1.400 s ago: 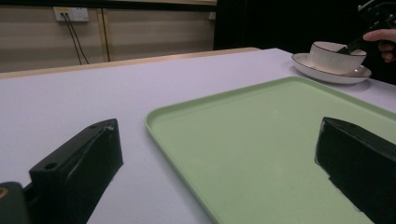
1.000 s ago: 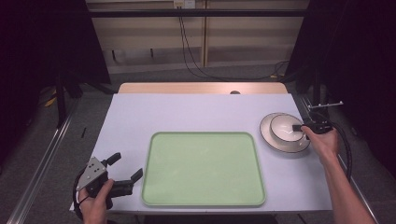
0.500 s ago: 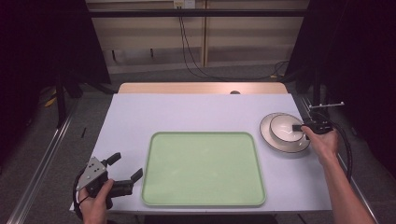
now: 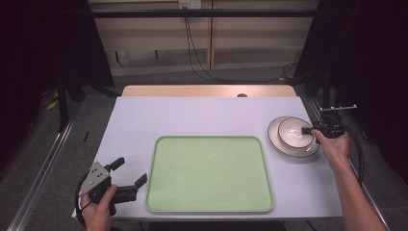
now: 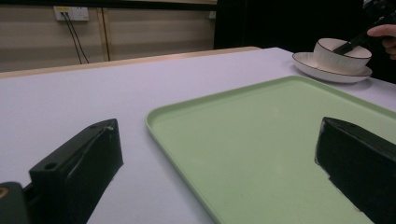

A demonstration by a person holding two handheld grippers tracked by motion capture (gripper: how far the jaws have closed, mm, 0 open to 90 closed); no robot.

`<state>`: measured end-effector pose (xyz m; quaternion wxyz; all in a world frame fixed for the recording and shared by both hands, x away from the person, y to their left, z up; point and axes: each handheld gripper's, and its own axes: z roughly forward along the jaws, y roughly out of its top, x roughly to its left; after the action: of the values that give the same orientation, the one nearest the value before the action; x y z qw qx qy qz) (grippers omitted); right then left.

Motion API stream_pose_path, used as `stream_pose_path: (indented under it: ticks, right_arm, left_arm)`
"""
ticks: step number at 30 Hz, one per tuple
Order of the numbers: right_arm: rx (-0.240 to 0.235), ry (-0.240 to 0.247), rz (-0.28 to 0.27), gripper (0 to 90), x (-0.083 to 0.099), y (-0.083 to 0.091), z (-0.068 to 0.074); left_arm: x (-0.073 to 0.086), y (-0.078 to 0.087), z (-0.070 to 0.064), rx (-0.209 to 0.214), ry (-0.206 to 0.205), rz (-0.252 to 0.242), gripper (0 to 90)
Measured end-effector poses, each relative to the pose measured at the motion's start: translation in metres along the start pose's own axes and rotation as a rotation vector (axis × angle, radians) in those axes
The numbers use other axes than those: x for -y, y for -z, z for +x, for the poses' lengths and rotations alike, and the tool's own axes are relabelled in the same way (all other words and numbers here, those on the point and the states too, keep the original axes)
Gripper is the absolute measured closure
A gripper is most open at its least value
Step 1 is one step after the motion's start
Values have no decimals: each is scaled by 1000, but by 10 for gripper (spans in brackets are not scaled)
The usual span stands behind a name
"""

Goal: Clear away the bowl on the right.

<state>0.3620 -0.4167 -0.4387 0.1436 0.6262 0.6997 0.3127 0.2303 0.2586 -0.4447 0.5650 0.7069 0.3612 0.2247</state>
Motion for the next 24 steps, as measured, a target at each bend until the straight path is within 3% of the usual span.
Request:
stream_pose_path:
  ticks: [24]
  right_arm:
    - [-35, -12, -57, 824, -3, 16, -3]
  left_arm:
    - [0, 0, 0, 3, -1, -4, 8]
